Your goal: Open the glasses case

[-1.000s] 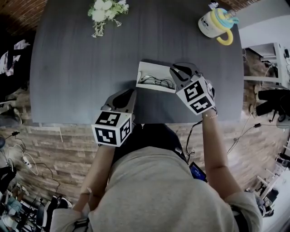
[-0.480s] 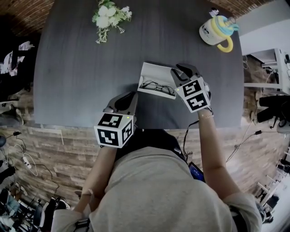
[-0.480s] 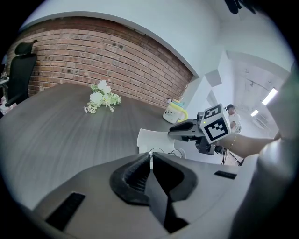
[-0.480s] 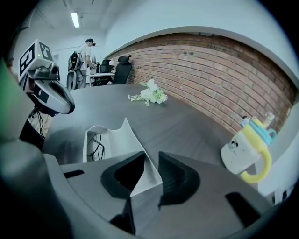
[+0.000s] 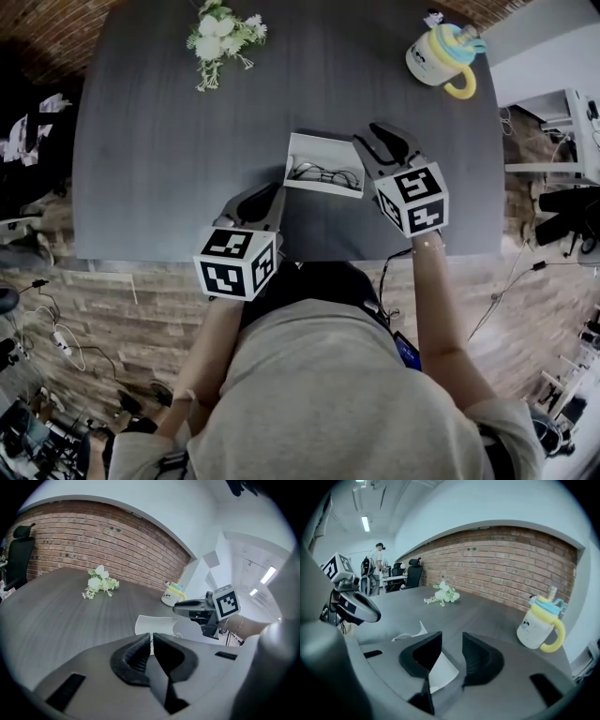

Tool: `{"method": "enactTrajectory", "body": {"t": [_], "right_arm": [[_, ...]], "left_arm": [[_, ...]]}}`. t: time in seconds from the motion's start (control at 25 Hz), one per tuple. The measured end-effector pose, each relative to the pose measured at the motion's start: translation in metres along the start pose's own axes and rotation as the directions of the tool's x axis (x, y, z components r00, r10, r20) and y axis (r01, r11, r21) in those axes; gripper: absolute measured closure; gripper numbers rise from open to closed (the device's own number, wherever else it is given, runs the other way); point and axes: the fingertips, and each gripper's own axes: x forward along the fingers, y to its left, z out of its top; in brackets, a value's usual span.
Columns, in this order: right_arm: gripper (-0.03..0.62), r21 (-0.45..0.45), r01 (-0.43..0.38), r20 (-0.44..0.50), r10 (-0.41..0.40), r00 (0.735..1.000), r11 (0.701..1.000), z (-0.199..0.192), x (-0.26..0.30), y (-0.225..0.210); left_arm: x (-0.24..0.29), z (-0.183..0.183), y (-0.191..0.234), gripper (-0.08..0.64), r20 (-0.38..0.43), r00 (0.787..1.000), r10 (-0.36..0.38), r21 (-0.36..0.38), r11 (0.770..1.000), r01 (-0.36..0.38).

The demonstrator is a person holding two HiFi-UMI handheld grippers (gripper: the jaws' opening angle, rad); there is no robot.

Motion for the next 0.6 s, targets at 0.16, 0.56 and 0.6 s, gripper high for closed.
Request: {"method": "enactTrajectory", "body": {"t": [0.16, 0.56, 0.6], "right_arm": [[0.487, 0.126, 0.001, 0.143, -0.019, 0.99, 0.992, 0.029, -0.034, 0.002], [0.586, 0.282, -0.18, 0.399, 0.055, 0.915, 0.942, 0.062, -0.097, 0.046], [0.586, 0.29, -0.192, 0.407, 0.061, 0.911, 0.937, 0.062, -0.1, 0.051]], "left_arm": [[-0.005, 0.012, -0.004, 0.525, 0.029, 1.0, -0.01, 0.014, 1.0, 0.009], [-0.025, 0.048, -0.022, 0.525, 0.133, 0.989, -0.059, 0.06, 0.997, 0.051], [-0.027, 0.05, -0.024, 0.525, 0.137, 0.989, -0.063, 0.065, 0.996, 0.054]]}}
